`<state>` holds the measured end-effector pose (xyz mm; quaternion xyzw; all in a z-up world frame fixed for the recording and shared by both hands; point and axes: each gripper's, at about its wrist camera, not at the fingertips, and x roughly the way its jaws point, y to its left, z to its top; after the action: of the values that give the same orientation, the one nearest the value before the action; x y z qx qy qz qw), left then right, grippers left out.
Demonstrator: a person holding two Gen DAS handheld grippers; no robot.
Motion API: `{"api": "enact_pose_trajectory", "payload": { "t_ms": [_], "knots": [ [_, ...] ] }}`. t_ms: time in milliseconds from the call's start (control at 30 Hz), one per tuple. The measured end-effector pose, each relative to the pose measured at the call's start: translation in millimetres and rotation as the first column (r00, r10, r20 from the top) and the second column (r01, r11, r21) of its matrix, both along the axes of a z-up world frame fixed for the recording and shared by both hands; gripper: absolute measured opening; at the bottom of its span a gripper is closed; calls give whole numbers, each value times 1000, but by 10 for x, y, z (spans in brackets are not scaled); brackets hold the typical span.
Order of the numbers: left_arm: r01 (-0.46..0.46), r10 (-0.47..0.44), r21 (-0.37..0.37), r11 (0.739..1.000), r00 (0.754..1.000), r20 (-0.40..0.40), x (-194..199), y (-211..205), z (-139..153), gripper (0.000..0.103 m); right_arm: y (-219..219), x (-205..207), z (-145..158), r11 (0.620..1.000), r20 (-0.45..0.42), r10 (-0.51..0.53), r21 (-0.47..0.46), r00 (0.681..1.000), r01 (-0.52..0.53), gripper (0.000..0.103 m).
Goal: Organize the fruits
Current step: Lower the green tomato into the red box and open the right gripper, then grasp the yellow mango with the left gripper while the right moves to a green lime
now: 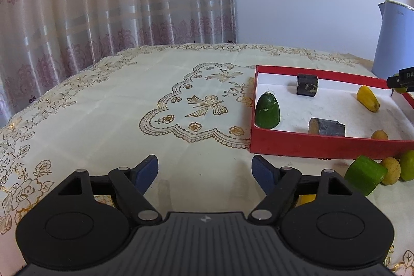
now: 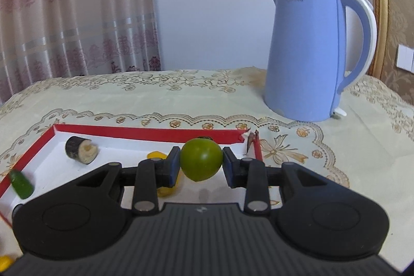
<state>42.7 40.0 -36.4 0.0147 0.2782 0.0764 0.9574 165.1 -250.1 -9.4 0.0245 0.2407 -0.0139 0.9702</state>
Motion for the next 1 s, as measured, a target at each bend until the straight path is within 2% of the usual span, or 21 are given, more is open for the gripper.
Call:
{"api": "enact_pose_trajectory", "payload": {
  "t_ms": [533, 633, 800, 933, 1000],
  "knots": [
    [-12, 12, 15, 1000, 1000, 1, -3, -2, -5, 80, 23, 2, -151, 1000, -16, 19, -13, 1000, -20, 33],
    [-16, 16, 19, 1000, 1000, 1, 0, -6, -8, 80, 21, -13, -156, 1000, -11, 15, -19, 1000, -15, 53],
    [-13, 13, 7, 1000, 1000, -4, 4, 12, -12, 83, 33, -51, -146, 999, 5, 12, -37, 1000, -11, 56],
    [2, -2, -30, 1000, 1000, -1, -3, 55, -3, 88, -34, -176, -73, 1000, 66, -20, -12, 998, 20, 75],
    [15, -15, -35, 999, 1000, -1, -10, 53, -3, 89, -102, -292, 33, 999, 102, -41, 40, 994, 37, 77]
  ]
}}
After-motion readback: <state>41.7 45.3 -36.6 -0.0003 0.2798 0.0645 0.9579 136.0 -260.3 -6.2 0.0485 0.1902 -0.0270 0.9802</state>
